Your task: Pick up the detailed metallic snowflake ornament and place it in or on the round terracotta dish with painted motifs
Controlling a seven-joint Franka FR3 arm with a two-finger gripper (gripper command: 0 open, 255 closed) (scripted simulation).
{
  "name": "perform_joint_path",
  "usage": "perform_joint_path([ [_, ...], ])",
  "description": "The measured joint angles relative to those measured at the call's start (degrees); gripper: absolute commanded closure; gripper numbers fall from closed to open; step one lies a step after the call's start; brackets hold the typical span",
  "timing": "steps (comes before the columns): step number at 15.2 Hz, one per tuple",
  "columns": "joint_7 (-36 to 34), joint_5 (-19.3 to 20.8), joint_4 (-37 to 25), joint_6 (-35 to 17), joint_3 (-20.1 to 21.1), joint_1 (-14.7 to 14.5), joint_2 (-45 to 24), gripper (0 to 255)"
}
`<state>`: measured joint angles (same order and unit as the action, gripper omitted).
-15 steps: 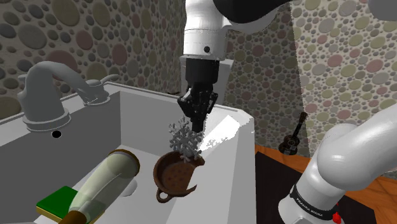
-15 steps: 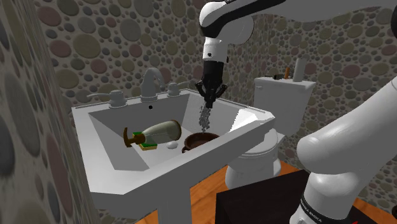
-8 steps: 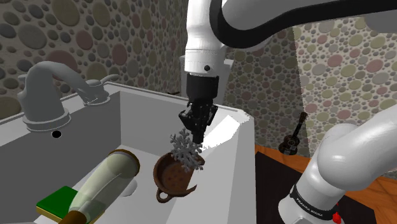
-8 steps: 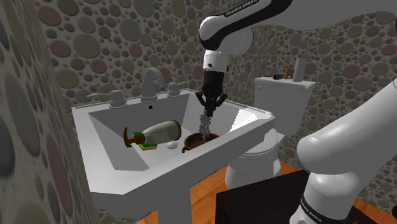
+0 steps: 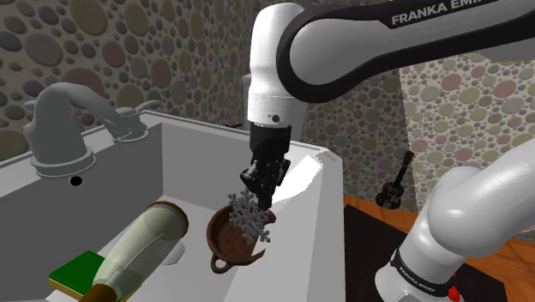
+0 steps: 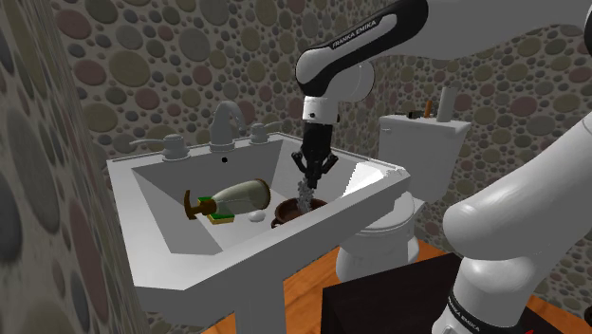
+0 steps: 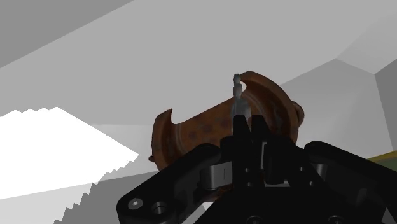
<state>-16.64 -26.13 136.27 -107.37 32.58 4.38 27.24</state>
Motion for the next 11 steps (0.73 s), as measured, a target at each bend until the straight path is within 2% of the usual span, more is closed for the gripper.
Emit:
perform_joint_path([
  [3,0.4,-0.3,1.2,-3.5,0.4,0.0,-0.4,255],
  [11,0.5,-0.5,2.5,-4.3,0.8,-0.2,-1.2,255],
])
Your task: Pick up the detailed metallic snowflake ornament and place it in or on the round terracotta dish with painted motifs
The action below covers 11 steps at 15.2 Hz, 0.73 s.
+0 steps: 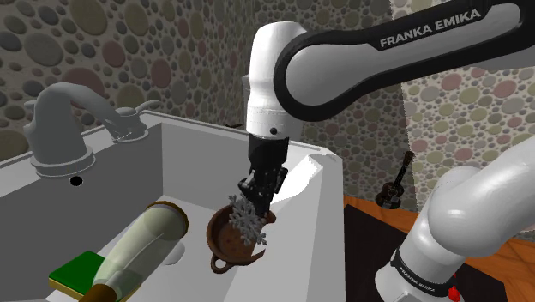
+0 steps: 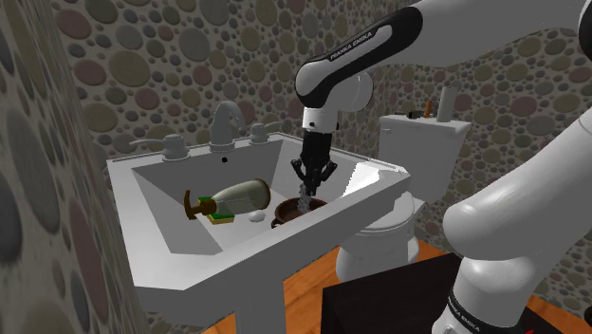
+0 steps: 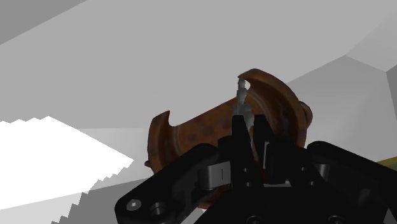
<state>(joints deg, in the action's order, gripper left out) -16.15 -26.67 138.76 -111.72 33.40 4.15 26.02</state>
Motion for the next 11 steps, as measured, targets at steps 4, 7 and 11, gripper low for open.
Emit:
perform_joint_path([
  [4,0.1,0.2,0.3,0.0,0.1,0.1,-0.3,0],
  [7,0.1,0.1,0.3,0.1,0.1,0.0,-0.3,0],
  [11,-0.1,1.4,-4.0,5.5,-1.8,0.6,0.8,0],
])
